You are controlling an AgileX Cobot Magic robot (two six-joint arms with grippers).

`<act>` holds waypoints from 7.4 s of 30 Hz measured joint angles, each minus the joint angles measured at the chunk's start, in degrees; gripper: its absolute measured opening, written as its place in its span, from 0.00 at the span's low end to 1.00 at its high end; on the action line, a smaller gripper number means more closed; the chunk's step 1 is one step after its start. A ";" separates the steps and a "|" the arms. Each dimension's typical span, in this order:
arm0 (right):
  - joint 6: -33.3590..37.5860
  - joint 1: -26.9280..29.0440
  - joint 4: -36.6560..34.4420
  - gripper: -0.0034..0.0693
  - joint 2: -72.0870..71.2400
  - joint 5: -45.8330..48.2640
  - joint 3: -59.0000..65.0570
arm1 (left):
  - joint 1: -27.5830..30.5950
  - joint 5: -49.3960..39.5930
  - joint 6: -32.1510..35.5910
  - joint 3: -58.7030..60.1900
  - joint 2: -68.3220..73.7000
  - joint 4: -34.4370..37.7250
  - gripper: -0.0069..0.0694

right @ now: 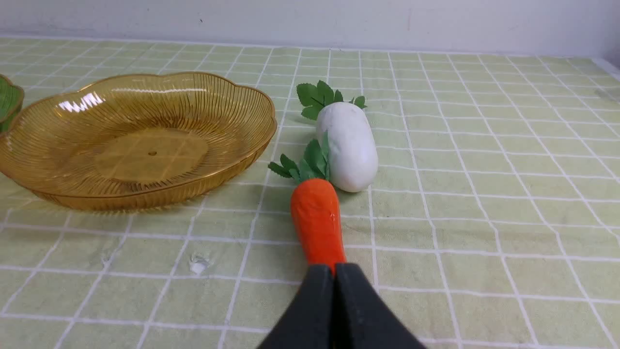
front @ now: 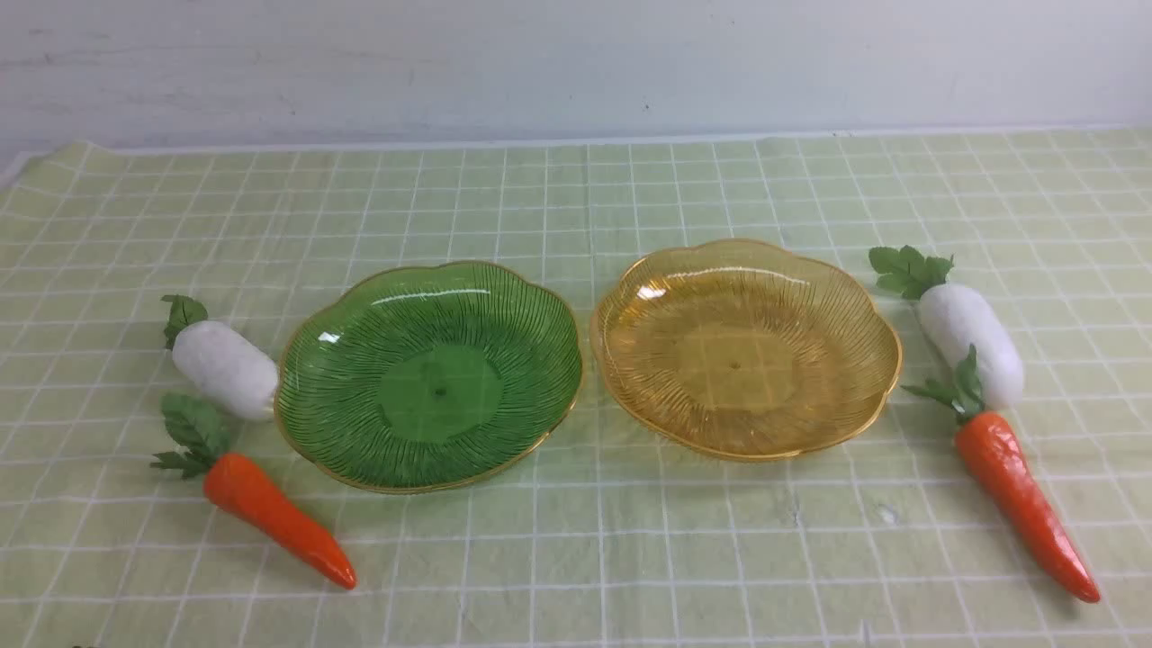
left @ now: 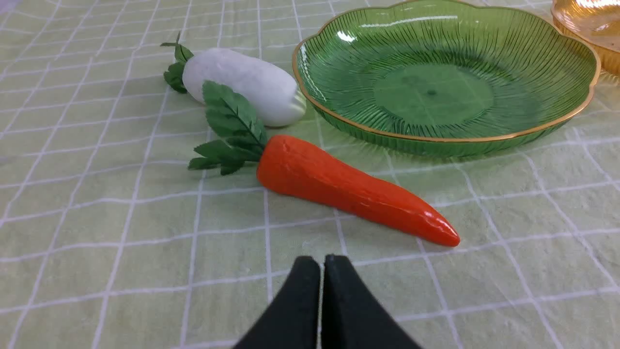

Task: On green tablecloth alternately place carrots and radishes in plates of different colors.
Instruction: 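Place the white radish on the plate, then pick up the vegetable and place it in the green plate with the right gripper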

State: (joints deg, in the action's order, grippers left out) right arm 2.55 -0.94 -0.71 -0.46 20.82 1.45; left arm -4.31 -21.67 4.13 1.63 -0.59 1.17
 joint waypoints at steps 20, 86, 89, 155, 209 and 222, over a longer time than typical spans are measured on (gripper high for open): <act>0.00 0.00 0.00 0.03 0.00 0.00 0.00 | 0.00 0.00 0.00 0.00 0.00 0.00 0.08; 0.61 0.00 -31.57 0.03 1.29 -13.77 -9.52 | 0.00 5.66 -8.99 -18.79 4.13 49.81 0.08; 4.70 0.00 -29.59 0.03 6.33 -13.61 -14.28 | 0.00 -2.54 -5.67 -23.38 11.17 44.78 0.08; 0.88 0.00 4.21 0.68 128.52 40.47 -104.93 | 0.00 -30.36 -0.90 -38.53 54.85 18.18 0.40; 3.99 -10.80 -8.38 0.95 118.49 49.74 -110.67 | 0.00 -26.49 -2.58 -38.57 54.85 17.31 0.40; -6.63 -10.80 7.68 0.84 99.34 49.65 -75.57 | 0.00 -26.55 -2.58 -38.57 54.85 17.31 0.40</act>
State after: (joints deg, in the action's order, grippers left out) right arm -4.08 -11.75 6.97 98.88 70.47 -74.12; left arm -4.31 -48.22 1.55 -36.94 54.26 18.48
